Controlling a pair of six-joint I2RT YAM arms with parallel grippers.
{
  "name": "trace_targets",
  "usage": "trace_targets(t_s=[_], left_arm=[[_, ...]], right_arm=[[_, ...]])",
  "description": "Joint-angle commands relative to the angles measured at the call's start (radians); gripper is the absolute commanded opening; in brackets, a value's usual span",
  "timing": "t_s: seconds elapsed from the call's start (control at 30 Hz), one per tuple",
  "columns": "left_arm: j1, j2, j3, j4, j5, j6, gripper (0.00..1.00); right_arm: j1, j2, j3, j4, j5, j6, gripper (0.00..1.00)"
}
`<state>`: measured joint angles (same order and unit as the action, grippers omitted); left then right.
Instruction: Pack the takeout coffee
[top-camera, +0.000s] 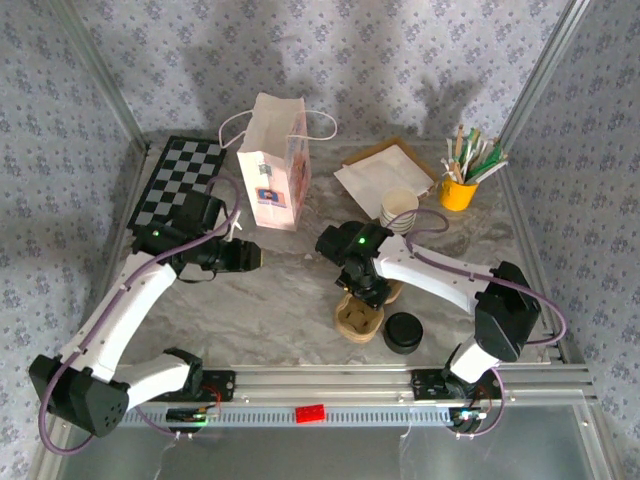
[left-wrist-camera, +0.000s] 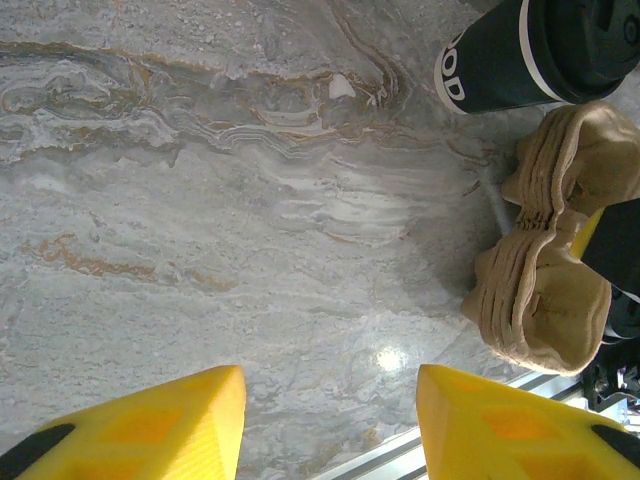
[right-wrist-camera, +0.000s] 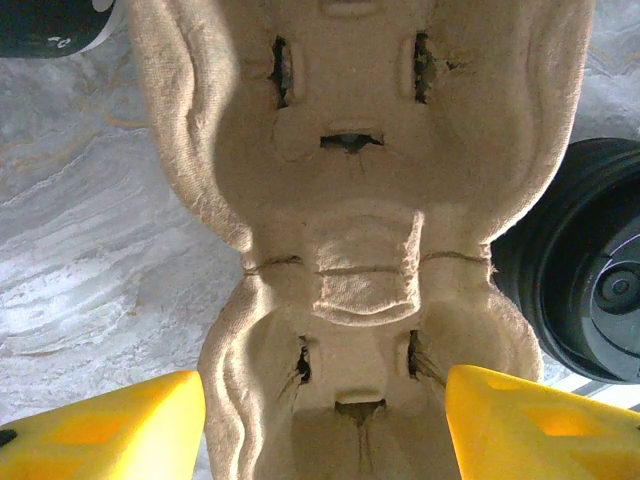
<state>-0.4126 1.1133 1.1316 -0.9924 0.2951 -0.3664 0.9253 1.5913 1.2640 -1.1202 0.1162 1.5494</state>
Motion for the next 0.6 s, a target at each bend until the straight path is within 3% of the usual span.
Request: trace_targets(t_s=[0.0, 0.57], left_arm=[[-0.003, -0.02, 0.034, -0.025, -0.005, 0.012, 0.49], [-0.002, 0.001, 0.068, -0.034, 0.004, 0.028, 0.52]], right_arm=[[-0.009, 0.007, -0.026, -0.035, 0.016, 0.027, 0.67], [-0.074, 0.017, -0.062, 0.026, -0.019, -0.043, 0.59]])
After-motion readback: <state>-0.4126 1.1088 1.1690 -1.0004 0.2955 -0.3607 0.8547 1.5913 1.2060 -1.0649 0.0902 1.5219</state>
